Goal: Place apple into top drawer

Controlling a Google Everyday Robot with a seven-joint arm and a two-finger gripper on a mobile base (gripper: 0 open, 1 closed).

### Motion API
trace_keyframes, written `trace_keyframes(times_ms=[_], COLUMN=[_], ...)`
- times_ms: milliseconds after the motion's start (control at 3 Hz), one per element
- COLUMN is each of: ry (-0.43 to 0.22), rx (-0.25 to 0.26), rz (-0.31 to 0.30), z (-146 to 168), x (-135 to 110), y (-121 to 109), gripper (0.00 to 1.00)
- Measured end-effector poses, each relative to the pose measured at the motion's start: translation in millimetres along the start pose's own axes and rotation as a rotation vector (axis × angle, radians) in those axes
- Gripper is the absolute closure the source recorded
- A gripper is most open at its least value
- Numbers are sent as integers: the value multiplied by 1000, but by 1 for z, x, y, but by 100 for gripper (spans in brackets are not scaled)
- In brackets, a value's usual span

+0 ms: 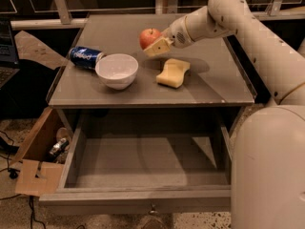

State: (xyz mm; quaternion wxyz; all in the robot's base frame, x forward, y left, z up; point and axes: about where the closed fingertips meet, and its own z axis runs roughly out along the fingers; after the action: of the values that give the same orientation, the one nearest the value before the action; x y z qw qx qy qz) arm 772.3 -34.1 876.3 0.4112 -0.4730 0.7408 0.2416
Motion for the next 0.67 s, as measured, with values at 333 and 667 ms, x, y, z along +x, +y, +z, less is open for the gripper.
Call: trace_keyframes(times_ms=[333,667], ry=[5,31], rx=[5,-41], rz=[-49,-91], z=[-44,-88], x=[-8,-10], y=[13,37], gripper=[100,100])
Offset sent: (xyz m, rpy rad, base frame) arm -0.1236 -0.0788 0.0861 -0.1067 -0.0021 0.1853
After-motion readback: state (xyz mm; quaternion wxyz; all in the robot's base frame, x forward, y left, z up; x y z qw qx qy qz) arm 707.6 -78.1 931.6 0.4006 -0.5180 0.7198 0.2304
